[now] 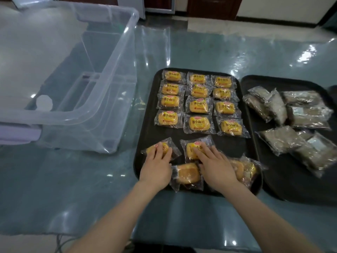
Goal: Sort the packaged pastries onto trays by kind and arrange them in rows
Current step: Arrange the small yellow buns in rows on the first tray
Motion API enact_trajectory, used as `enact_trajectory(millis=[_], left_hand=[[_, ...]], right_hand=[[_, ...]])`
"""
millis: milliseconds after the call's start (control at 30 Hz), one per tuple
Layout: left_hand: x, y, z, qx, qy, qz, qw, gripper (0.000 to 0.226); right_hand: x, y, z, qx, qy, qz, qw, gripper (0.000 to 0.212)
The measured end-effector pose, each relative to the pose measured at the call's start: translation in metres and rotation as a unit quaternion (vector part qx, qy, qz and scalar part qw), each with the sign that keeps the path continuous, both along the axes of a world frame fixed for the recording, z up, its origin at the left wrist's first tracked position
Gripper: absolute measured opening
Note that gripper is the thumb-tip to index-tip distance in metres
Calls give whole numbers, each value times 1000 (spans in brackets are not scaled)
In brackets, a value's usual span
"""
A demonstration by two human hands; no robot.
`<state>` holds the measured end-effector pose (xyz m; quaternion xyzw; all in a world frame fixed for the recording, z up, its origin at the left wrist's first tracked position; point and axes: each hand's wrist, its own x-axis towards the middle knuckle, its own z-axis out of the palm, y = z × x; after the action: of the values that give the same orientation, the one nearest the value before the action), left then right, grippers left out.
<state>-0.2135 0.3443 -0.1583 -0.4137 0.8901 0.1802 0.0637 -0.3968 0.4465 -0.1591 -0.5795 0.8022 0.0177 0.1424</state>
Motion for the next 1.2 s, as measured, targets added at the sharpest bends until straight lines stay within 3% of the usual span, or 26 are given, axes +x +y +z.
enact_trajectory(millis=[200, 400, 733, 933, 1200], left_hand=[[9, -16, -19, -3, -17, -94, 995, 62], [-1, -47, -20, -9, -19, -161, 987, 62], [-7, -54, -15, -53, 27, -148, 987, 64], [-4, -37, -22, 13, -2, -134, 991, 62], [-3, -32, -8, 49, 52, -113, 991, 49]], right_hand=[[8, 0, -3, 22, 13, -68, 997, 61], [6, 3, -1, 13, -2, -65, 998, 62], [4, 4, -1, 13, -10, -67, 998, 61], [6, 2, -1, 33, 14, -75, 997, 68], [0, -15, 7, 69, -40, -78, 994, 65]])
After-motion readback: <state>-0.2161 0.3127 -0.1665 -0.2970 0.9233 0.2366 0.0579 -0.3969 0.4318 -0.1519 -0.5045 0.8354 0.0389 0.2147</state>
